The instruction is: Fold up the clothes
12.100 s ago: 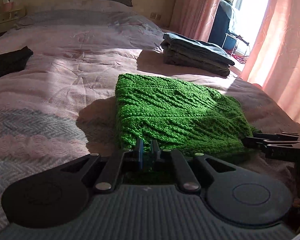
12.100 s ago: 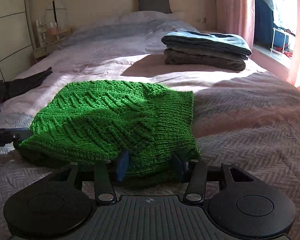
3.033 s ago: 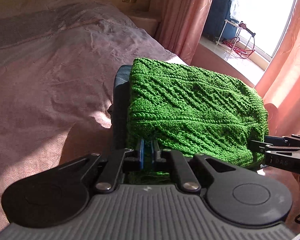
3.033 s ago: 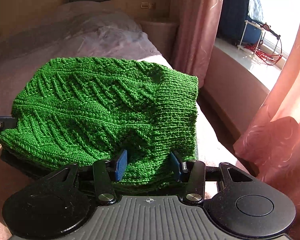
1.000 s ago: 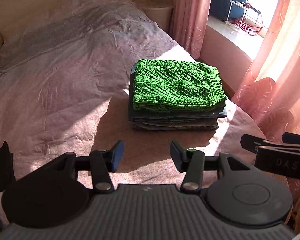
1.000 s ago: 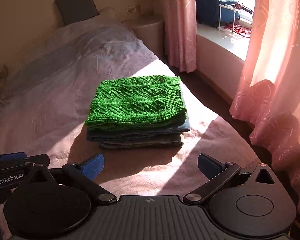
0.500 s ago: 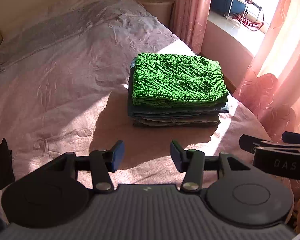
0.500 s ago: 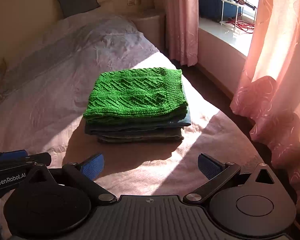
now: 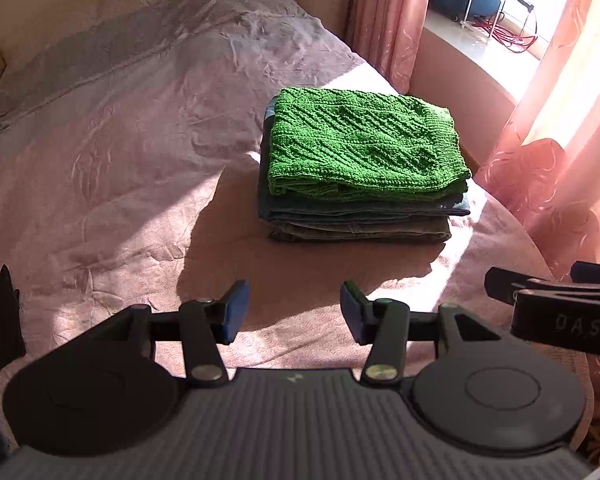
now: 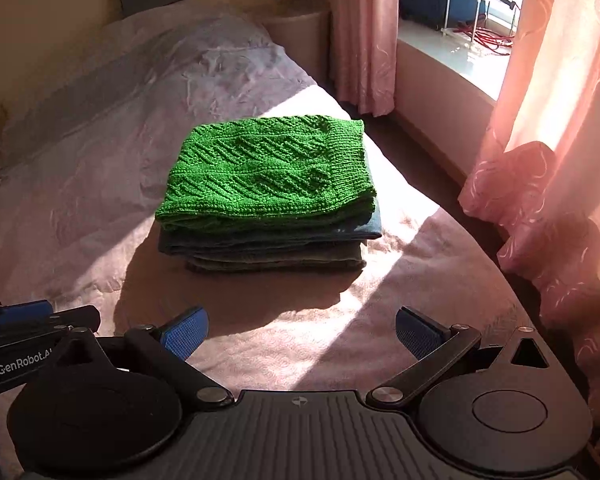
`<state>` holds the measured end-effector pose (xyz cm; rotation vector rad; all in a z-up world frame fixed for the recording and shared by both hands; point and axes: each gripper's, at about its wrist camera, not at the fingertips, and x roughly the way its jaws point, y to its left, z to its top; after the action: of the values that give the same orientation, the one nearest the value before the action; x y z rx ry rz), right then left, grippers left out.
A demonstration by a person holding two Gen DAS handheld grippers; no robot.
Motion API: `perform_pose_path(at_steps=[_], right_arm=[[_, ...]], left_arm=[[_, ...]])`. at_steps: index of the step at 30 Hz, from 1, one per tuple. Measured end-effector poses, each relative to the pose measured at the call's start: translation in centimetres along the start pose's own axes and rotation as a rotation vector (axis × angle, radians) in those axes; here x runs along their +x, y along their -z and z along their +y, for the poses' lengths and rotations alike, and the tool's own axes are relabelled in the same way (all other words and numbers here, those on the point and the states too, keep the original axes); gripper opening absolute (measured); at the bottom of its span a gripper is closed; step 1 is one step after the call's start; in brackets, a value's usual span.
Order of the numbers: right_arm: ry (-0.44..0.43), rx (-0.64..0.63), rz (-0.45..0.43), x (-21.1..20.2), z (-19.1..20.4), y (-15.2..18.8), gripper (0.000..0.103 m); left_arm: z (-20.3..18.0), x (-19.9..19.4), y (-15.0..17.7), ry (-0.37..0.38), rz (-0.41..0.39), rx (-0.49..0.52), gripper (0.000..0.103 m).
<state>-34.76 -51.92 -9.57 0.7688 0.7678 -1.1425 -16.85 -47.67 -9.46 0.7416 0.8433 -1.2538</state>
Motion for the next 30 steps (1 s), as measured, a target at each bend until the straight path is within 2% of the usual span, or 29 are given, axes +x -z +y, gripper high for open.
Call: perform_pose_path(at_steps=[30], right_arm=[[0.013, 0.022, 0.084, 4.8, -1.3, -1.1, 0.102]], left_arm=[[-1.0, 4.8, -1.8, 0.012, 0.053, 0.005, 0.046]])
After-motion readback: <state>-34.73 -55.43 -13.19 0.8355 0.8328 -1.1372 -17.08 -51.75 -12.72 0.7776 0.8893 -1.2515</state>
